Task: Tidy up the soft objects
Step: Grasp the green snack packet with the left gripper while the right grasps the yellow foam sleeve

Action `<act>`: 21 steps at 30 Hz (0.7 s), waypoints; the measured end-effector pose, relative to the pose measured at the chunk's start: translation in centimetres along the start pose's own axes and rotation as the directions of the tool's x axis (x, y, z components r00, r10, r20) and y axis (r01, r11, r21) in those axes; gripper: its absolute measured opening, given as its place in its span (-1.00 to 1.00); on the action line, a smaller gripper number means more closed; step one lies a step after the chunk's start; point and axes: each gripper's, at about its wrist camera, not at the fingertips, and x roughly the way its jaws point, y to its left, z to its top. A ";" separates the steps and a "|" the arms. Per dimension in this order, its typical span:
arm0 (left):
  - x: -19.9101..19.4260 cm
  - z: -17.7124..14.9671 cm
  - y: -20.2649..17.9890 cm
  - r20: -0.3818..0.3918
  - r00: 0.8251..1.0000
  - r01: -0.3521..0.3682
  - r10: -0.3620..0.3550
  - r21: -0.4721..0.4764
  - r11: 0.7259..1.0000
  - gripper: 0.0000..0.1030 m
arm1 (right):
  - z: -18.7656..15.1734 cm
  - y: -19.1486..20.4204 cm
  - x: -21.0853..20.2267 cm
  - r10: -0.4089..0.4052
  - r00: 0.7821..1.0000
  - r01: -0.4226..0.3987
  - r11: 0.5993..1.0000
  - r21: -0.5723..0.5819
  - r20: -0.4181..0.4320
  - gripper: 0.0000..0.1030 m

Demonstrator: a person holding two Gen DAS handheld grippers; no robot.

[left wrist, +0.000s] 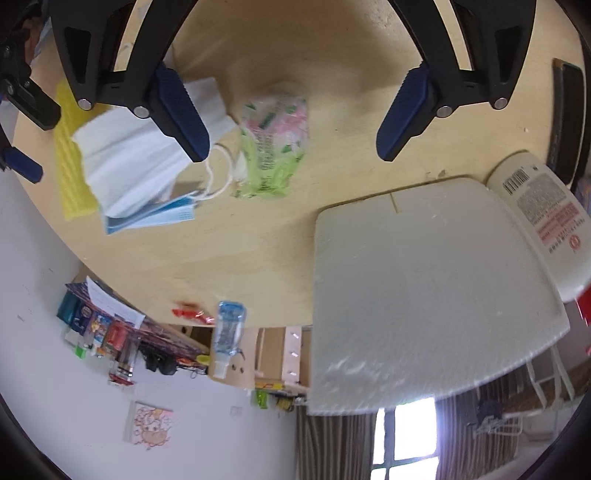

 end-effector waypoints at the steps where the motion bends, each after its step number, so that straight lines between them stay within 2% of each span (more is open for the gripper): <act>1: 0.3 -0.1 0.2 -0.006 1.000 0.000 0.000 -0.008 1.000 0.72 | 0.0 0.0 0.2 -0.004 1.000 0.004 1.000 0.000 -0.007 0.99; 11: 2.0 -1.0 0.2 -0.092 0.992 0.088 -0.086 0.012 0.996 0.28 | 0.1 -0.7 1.4 -0.004 0.999 0.004 1.000 0.003 -0.050 0.99; 13: 2.1 -1.0 0.3 -0.097 0.991 0.093 -0.092 0.011 0.996 0.13 | 0.1 -0.7 1.6 0.001 0.998 -0.001 1.000 0.004 -0.059 0.99; 17: 1.7 -1.2 0.4 -0.090 0.990 0.108 -0.106 0.017 0.994 0.04 | 0.0 -0.9 1.8 0.008 0.998 -0.008 1.000 0.007 -0.070 0.99; 19: 1.6 -1.4 0.3 -0.085 0.992 0.099 -0.097 0.031 0.995 -0.15 | 0.0 -1.0 1.8 0.015 0.997 -0.014 1.000 0.009 -0.074 0.99; 21: 1.7 -1.4 0.3 -0.086 0.992 0.097 -0.093 0.036 0.995 -0.20 | 0.2 -1.1 1.9 0.019 0.997 -0.018 1.000 0.008 -0.079 0.99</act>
